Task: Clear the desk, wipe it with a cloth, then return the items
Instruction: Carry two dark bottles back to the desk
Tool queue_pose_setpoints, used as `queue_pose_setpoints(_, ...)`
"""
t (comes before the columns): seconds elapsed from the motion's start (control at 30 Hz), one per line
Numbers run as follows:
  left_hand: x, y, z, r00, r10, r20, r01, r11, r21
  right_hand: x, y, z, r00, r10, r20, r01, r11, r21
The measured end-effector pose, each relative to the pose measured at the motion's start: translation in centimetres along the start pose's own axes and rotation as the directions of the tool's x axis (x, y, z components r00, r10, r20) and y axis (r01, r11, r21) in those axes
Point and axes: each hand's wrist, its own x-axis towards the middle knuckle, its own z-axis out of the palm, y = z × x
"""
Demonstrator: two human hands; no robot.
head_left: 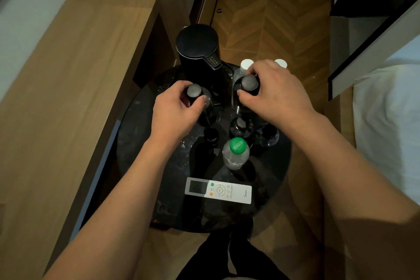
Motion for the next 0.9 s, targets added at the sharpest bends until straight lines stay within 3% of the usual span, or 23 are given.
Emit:
queue_pose_setpoints(0.23, -2.2, -1.7, -2.9, 0.988, -0.090, -0.124, 0.088, 0.996, -0.020, 1.4, -4.3, 0.9, 0.983, -0.180, -0.025, 0.181, 0.982, 0.054)
queue_pose_setpoints(0.5, -7.3, -2.7, -6.9, 0.913, -0.278, -0.299, 0.291, 0.957, -0.001, 2.2, -9.7, 3.2, 0.902, -0.403, 0.153, 0.391, 0.915, 0.102)
queue_pose_setpoints(0.7, -14.1, -2.8, -9.8, 0.769, -0.458, -0.447, 0.490, 0.870, -0.048, 0.0, -15.0, 5.4, 0.746, -0.596, 0.296, 0.573, 0.802, 0.169)
queue_pose_setpoints(0.9, -23.7, -3.5, -12.8, 0.559, -0.578, -0.595, 0.638, 0.758, -0.138, -5.7, -21.7, 8.5, 0.509, -0.760, 0.404, 0.744, 0.624, 0.237)
